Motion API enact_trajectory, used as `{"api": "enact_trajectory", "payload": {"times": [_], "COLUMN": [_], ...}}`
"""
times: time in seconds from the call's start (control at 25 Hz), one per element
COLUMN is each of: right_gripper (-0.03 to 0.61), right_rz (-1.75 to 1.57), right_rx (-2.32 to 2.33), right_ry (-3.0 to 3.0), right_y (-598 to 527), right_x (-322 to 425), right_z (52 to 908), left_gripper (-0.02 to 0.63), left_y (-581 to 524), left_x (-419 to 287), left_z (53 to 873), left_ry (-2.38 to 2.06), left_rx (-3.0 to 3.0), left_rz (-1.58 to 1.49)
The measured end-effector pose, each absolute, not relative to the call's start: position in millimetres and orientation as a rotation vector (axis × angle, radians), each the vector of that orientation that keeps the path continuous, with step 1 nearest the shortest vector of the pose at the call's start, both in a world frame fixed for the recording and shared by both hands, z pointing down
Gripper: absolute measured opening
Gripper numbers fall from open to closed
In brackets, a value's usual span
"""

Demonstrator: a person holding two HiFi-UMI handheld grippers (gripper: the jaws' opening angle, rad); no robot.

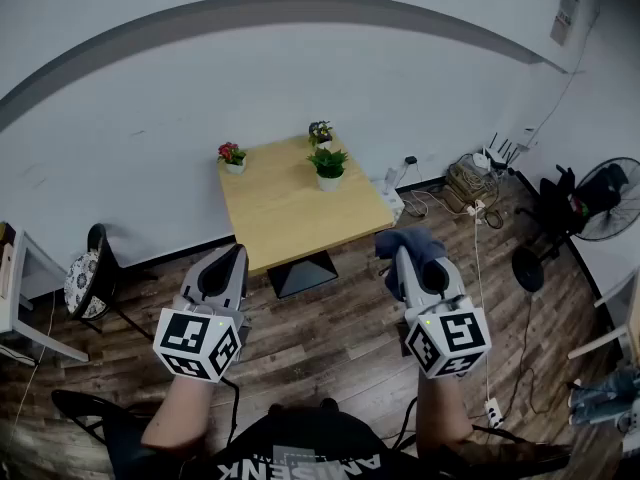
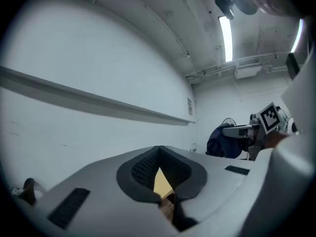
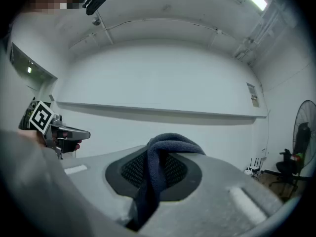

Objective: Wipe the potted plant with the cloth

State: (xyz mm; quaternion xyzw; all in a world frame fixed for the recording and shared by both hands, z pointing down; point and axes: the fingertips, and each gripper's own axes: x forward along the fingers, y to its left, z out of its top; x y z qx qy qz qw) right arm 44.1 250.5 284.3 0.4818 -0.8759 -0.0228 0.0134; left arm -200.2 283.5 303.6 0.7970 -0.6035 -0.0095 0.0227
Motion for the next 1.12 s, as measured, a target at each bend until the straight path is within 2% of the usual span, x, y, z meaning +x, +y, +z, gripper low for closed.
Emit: {"api": "enact_trajectory", "payload": {"times": [0.72,1.12], "right_gripper": [0.044,0.044], "right_rz": [-0.017,0.026], "right_rx": [1.521,1.573], "right_ry": [-2.764,-2.734], "right_y": [252.5,252.6], "right_x": [35.3,13.5], "right_z": [285.7,307.7], "left_gripper": [0.002,0.002], "left_y": [284.7,267.9], "left_x": [-199.7,-224.2], "left_z": [315.1,334.1], "left_ry": [-1.672,-1.677], "left_rx": [2.487,2.572], "left_rz": [-0.074,-0.007]}}
